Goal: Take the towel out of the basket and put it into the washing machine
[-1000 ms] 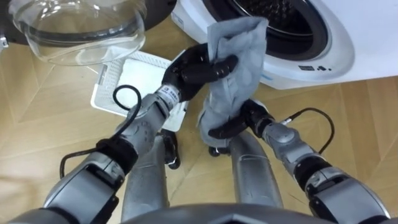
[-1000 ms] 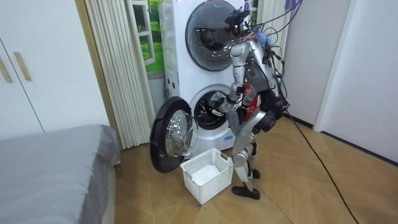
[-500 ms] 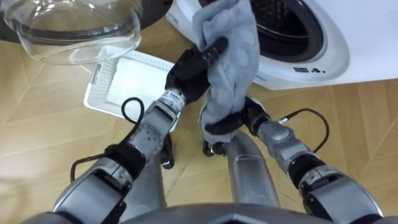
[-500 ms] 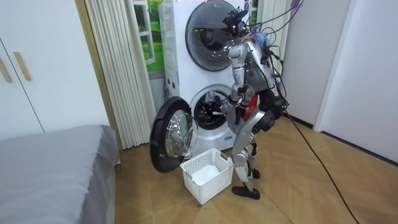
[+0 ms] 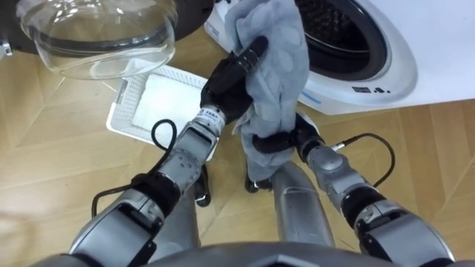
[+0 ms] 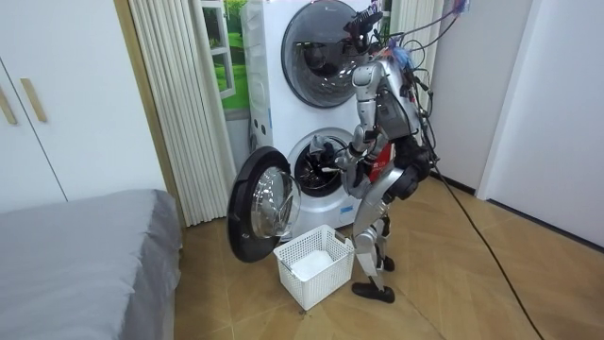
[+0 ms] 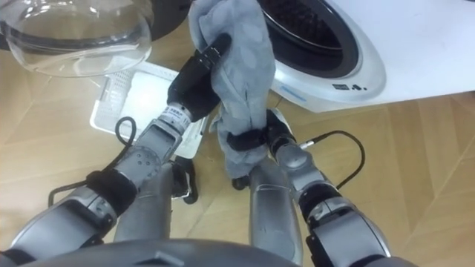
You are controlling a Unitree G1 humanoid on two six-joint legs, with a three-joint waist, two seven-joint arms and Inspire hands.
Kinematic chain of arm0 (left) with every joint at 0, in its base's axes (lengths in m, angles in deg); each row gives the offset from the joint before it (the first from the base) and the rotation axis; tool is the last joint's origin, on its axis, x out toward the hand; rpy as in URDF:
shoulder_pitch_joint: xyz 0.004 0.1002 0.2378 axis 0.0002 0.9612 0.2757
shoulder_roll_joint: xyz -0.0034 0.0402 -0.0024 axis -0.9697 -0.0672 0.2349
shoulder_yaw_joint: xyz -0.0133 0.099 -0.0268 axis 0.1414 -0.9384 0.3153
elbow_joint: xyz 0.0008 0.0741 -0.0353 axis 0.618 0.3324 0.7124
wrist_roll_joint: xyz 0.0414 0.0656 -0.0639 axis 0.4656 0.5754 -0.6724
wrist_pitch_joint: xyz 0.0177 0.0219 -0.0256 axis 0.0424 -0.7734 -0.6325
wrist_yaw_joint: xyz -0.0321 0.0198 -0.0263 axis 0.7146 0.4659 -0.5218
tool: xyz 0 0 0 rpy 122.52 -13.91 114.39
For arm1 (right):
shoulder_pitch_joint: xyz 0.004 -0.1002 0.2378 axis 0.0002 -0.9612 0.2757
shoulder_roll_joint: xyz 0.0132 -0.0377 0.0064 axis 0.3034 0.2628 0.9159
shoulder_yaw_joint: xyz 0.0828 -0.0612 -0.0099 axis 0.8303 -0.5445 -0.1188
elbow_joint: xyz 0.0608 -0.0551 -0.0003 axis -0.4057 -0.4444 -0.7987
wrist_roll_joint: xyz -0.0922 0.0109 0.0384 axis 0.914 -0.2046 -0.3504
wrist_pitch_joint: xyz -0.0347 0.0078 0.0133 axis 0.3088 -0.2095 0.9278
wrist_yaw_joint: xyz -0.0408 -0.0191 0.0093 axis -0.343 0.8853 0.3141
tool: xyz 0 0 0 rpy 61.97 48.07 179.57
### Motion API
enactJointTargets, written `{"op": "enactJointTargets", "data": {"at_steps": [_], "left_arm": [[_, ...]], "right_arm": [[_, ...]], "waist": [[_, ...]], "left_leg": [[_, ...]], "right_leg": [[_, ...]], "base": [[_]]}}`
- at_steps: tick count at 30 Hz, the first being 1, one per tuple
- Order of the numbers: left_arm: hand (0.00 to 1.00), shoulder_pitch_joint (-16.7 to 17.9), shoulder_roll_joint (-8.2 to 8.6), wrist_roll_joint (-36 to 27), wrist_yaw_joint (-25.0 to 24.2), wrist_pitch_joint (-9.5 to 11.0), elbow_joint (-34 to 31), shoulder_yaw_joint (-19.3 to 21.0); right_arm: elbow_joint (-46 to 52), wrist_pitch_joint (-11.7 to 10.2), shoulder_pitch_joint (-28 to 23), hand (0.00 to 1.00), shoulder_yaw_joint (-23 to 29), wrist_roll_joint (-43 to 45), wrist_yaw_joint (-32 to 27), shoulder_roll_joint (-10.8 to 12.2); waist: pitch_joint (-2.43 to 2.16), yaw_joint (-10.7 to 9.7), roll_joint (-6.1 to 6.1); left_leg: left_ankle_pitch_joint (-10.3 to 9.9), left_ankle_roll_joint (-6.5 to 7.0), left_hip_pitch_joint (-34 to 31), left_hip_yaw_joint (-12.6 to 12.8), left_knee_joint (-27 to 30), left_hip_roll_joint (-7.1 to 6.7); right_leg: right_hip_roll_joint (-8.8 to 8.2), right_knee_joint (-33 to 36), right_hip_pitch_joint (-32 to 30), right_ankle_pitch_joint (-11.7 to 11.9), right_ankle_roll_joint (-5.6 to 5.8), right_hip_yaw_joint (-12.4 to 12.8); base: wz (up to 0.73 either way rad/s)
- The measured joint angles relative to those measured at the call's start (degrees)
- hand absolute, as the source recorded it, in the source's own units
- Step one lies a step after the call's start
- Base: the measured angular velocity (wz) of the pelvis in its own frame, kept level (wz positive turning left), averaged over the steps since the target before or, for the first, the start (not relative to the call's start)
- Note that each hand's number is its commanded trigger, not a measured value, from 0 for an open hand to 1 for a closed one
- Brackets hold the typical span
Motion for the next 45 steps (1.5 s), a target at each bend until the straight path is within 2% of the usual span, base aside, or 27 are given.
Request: {"op": "enactJointTargets", "data": {"at_steps": [5, 9, 11, 12, 13, 17, 19, 23, 25, 29, 31, 34, 37, 42, 45], "left_arm": [[0.00, 1.2, 0.09, 0.0, -0.2, -0.8, -0.5, 1.9], [0.00, 2.2, -0.37, 0.1, -0.2, -2.0, -0.4, 2.1], [0.00, 3.3, -0.77, 0.2, -0.1, -2.4, -0.2, 2.9], [0.00, 4.2, -1.44, 0.5, 0.1, -2.7, -0.2, 3.4], [0.00, 5.0, -2.19, 0.9, 0.3, -3.4, 0.0, 4.5], [0.00, 7.4, -3.75, 4.0, 2.3, -3.7, 2.4, 8.4], [0.00, 9.2, -4.57, 8.1, 5.7, -3.5, 2.5, 10.1], [0.00, 10.2, -4.91, 18.2, 10.9, -3.5, 3.3, 12.2], [0.00, 10.2, -4.72, 25.8, 13.8, -3.5, 3.8, 12.9], [0.00, 10.4, -4.76, 32.8, 18.4, -3.7, 4.3, 12.9], [0.00, 10.3, -4.77, 35.5, 20.8, -3.7, 4.3, 13.0], [0.00, 9.9, -5.20, 36.8, 23.1, -3.6, 4.3, 13.3], [0.00, 9.2, -5.73, 36.8, 24.8, -3.6, 5.0, 13.3], [0.00, 9.1, -5.67, 36.8, 26.9, -3.6, 5.2, 13.3], [0.00, 9.0, -5.84, 36.8, 28.0, -3.6, 5.2, 13.3]], "right_arm": [[-0.1, 0.3, -0.5, 1.00, 1.3, 0.3, -0.8, 0.0], [-1.3, 0.7, -0.7, 1.00, 2.0, -1.7, -2.0, -0.5], [-1.3, 0.8, -1.3, 1.00, 1.9, -1.7, -2.1, -1.2], [-1.2, 0.8, -2.0, 1.00, 2.0, -1.7, -2.2, -1.6], [-1.1, 1.0, -2.5, 1.00, 2.0, -1.8, -2.2, -2.0], [-0.8, 2.3, -3.0, 1.00, 2.9, -3.7, -2.3, -2.5], [-0.9, 3.2, -3.1, 1.00, 4.2, -8.3, -2.3, -3.0], [-1.0, 4.4, -2.6, 1.00, 6.7, -14.1, -2.4, -4.3], [-1.1, 4.5, -2.3, 1.00, 8.1, -18.4, -2.3, -5.2], [-1.1, 4.6, -1.7, 1.00, 8.6, -24.0, -2.4, -6.2], [-1.3, 5.7, -1.2, 1.00, 9.1, -25.2, -2.4, -6.6], [-3.4, 6.8, 0.4, 1.00, 9.4, -26.0, -2.4, -6.6], [-3.9, 7.0, 1.2, 1.00, 9.5, -28.1, -2.3, -6.7], [-4.8, 7.2, 2.7, 1.00, 9.6, -31.8, -2.2, -7.0], [-5.2, 8.3, 3.8, 1.00, 10.0, -35.8, -1.6, -7.5]], "waist": [[0.00, 0.4, 0.01], [0.05, 2.8, 0.24], [0.06, 3.7, 0.93], [-0.18, 4.6, 1.36], [-0.22, 5.7, 1.74], [-0.09, 6.8, 2.31], [-0.08, 7.5, 2.32], [0.01, 7.6, 2.43], [0.01, 7.6, 2.42], [0.15, 7.5, 2.46], [0.36, 7.5, 2.22], [0.80, 7.5, 1.59], [1.25, 7.6, 1.35], [1.28, 7.7, 1.28], [1.32, 7.6, 1.21]], "left_leg": [[0.1, -0.21, 0.3, 0.0, -0.6, -0.04], [0.2, -0.30, 0.5, 0.0, -0.7, 0.03], [0.4, -0.39, 0.6, -0.3, -1.3, 0.10], [0.6, -0.48, 0.6, -0.3, -1.9, 0.21], [0.7, -0.53, 0.6, -0.3, -2.3, 0.24], [1.1, -0.67, 0.7, -0.1, -3.4, 0.02], [1.2, -0.78, 0.8, -0.1, -4.0, -0.05], [1.2, -0.78, 0.3, -0.7, -3.9, -0.21], [1.2, -0.79, -0.5, -1.1, -3.6, -0.35], [1.2, -0.79, -1.0, -1.4, -3.2, -0.39], [1.2, -0.78, -1.0, -1.5, -3.1, -0.93], [1.2, -0.71, -1.1, -1.5, -2.8, -1.25], [1.2, -0.69, -1.8, -1.8, -2.1, -1.17], [1.2, -0.61, -3.1, -1.7, -1.6, -1.21], [1.2, -0.59, -3.5, -1.6, -1.3, -1.33]], "right_leg": [[0.07, -0.1, 0.1, 0.0, -0.01, 0.0], [0.25, -0.4, 0.4, 0.0, -0.04, -0.1], [0.51, -1.6, 0.9, 0.3, -0.14, -0.4], [1.05, -2.4, 1.0, 0.7, -0.12, -0.4], [1.07, -3.0, 1.1, 1.0, -0.13, -0.4], [0.98, -3.0, 0.8, 1.1, -0.14, -0.2], [0.83, -3.2, 0.8, 0.9, -0.10, -0.3], [0.56, -3.3, 0.7, 0.7, -0.11, -1.1], [0.39, -2.9, 0.1, 0.6, -0.06, -1.3], [0.25, -2.7, -0.3, 0.6, -0.07, -1.6], [-0.33, -1.9, -0.4, 0.1, -0.10, -1.6], [-0.96, -1.0, -0.8, -0.4, -0.13, -1.6], [-1.04, -0.8, -1.0, -0.5, -0.21, -2.1], [-1.22, 0.0, -2.2, -0.5, -0.20, -2.2], [-1.42, 0.7, -2.8, -0.6, -0.16, -2.0]], "base": [[0.00], [0.01], [0.02], [0.00], [-0.06], [0.01], [0.06], [0.08], [0.07], [0.03], [0.08], [0.08], [0.08], [0.01], [0.01]]}}
